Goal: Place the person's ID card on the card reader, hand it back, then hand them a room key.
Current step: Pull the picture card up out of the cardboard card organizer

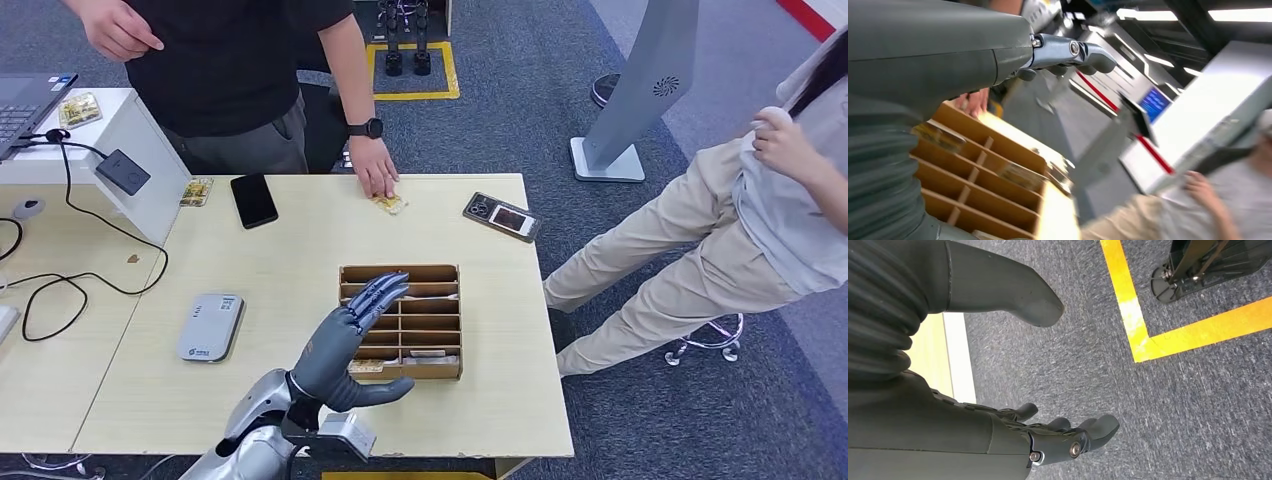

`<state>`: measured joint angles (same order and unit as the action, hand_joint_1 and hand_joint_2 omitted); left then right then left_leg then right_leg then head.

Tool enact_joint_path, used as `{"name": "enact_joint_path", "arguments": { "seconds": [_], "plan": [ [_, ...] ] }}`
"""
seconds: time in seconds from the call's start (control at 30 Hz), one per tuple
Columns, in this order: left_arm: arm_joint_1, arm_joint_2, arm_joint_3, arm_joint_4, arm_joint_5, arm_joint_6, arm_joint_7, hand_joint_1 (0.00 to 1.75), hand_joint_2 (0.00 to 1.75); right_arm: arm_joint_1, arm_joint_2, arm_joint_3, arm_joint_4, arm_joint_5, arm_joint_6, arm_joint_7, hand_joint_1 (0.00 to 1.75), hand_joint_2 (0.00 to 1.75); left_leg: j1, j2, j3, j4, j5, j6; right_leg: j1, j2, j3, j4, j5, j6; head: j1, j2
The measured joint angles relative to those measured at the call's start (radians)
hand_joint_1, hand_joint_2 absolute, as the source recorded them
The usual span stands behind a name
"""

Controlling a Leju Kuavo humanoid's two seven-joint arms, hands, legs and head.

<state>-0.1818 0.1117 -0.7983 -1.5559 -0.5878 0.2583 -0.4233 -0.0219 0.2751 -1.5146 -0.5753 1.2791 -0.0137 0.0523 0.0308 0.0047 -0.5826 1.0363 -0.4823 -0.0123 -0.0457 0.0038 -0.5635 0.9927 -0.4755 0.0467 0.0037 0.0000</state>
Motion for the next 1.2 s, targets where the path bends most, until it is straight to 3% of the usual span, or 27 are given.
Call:
{"name": "enact_joint_path", "arguments": {
  "seconds": [0.17,0.4,0.87,1.2],
  "plan": [
    [-0.045,0.006,-0.042,0.083,-0.166,0.120,0.095,0.00,1.75,-0.003,-0.006,-0.014,0.011,0.011,0.003,0.000,0.00,1.75,0.000,0.000,0.000,0.000,0.000,0.000,0.000,0.000,0.000,0.000,0.000,0.000,0.000,0.000],
    [-0.076,0.011,-0.080,0.158,-0.251,0.166,0.148,0.00,1.75,-0.003,-0.010,-0.026,0.018,0.019,0.005,0.000,0.00,1.75,0.000,0.000,0.000,0.000,0.000,0.000,0.000,0.000,0.000,0.000,0.000,0.000,0.000,0.000],
    [-0.097,0.016,-0.113,0.221,-0.273,0.178,0.162,0.00,1.75,-0.002,-0.010,-0.027,0.019,0.013,0.006,0.000,0.00,1.75,0.000,0.000,0.000,0.000,0.000,0.000,0.000,0.000,0.000,0.000,0.000,0.000,0.000,0.000],
    [-0.100,0.020,-0.131,0.227,-0.219,0.178,0.127,0.00,1.75,-0.001,-0.011,-0.028,0.018,0.013,0.006,-0.001,0.00,1.75,0.000,0.000,0.000,0.000,0.000,0.000,0.000,0.000,0.000,0.000,0.000,0.000,0.000,0.000]
  ]
}}
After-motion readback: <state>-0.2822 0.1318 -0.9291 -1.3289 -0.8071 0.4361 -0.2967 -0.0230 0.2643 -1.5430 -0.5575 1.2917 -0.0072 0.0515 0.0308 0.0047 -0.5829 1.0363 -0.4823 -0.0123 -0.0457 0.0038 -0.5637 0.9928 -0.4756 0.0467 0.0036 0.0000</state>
